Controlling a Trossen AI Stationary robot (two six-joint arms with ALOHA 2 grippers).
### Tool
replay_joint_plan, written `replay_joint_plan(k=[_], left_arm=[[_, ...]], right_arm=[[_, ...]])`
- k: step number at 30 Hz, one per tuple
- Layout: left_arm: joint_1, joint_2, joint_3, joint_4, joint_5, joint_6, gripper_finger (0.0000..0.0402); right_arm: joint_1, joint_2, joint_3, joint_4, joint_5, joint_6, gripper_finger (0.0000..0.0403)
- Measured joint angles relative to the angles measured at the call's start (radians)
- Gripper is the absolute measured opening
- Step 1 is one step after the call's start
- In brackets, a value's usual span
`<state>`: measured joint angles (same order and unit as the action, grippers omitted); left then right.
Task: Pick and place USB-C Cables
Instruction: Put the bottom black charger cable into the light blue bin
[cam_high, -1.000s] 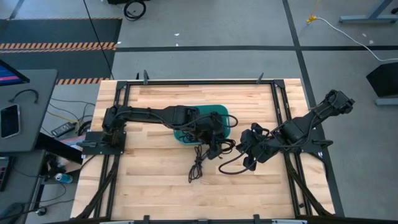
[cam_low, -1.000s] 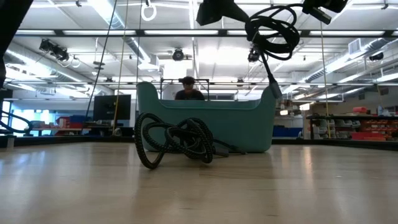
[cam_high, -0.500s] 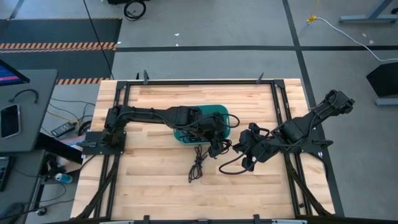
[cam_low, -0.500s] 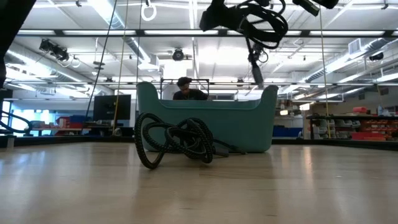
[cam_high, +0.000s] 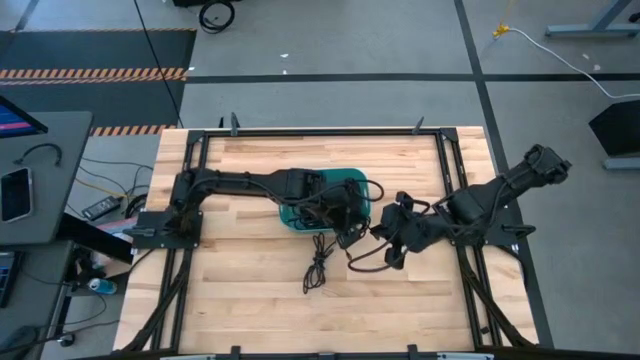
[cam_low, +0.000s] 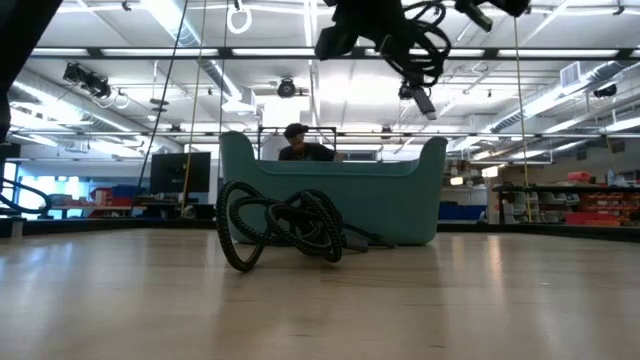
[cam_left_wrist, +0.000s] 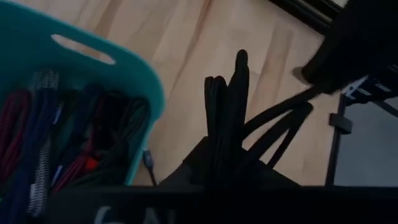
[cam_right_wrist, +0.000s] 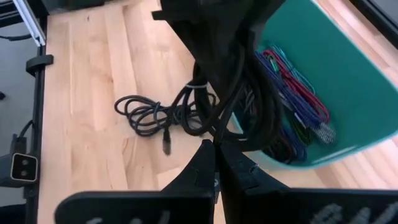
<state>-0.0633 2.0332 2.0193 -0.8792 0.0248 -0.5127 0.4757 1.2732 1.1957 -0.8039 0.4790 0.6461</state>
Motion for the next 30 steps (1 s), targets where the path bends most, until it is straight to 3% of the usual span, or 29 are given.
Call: replay_joint_plan(k=[9, 16, 24, 30], left_arm=[[0.031, -0.026, 0.0, -0.085, -0.014, 0.004, 0.0021], [0.078, -0.068, 0.0, -0.188, -0.126, 0.078, 0.0021], [0.146, -0.134, 0.002, -0.224, -0.165, 0.13, 0.0021], [0.183, -0.152, 0.002, -0.245, -0.162, 0.138, 0.0021]], right_arm=[[-0.176, 0.0, 0.0, 0.075, -0.123, -0.219, 0.0005], [-0.321, 0.003, 0.0, 0.156, -0.206, -0.357, 0.0005], [-0.456, 0.003, -0.001, 0.21, -0.255, -0.438, 0.0004], [-0.538, 0.066, 0.001, 0.297, -0.352, -0.47, 0.0002]])
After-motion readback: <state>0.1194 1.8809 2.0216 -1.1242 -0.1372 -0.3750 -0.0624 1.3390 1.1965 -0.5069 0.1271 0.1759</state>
